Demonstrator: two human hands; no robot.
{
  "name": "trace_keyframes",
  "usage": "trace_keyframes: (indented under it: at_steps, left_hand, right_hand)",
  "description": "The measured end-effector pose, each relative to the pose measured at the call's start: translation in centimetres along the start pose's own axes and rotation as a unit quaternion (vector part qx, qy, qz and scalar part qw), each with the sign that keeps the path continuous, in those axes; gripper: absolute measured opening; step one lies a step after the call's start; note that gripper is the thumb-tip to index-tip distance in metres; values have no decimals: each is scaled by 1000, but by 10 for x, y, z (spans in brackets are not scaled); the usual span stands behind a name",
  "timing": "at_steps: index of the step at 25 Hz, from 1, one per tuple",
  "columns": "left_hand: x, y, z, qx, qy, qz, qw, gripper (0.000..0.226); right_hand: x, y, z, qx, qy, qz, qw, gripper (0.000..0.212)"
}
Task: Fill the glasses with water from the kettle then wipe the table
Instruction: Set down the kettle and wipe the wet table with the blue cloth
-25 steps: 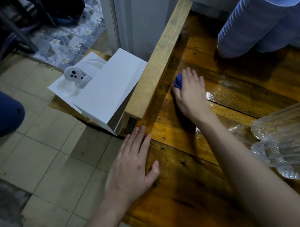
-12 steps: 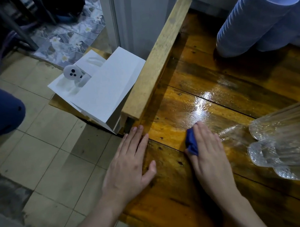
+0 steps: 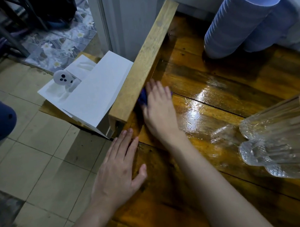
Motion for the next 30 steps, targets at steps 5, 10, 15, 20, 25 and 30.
trace_keyframes:
  at_steps: [5,10,15,20,25,30]
  left_hand:
    - [-1,1,0,12,2,1,1000,68]
    - [0,0,2,16,2,-7,1000,68]
    - [2,1,1,14,0,-17,1000,66]
    - [3,0,1,7,1,-14,1000,67]
    - [1,0,1,2,-3,-11,1000,65]
    - [1,-2,2,21,-1,-21,1000,55]
  right_hand:
    - [109,-6,-7,3,74,68,995,63]
    - [101,4,-56,4,-26,46,999,66]
    - [-21,17,-84,-40,-164,-4,986,63]
    - [-45,10,-44,-24,-71,-10,997,60]
    - [92,-4,1,-22,43,25,999,59]
    - [217,-6,-38,1,-50,61,997,67]
Point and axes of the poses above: each hand's wrist, its own x-axis away from the middle knuckle, its own y-axis out of the back of the hand, z = x × y, the point moved 4 cm from there along -x, towards the middle knuckle, and after that the axes turned 9 degrees about z, right-handed, at the moved point
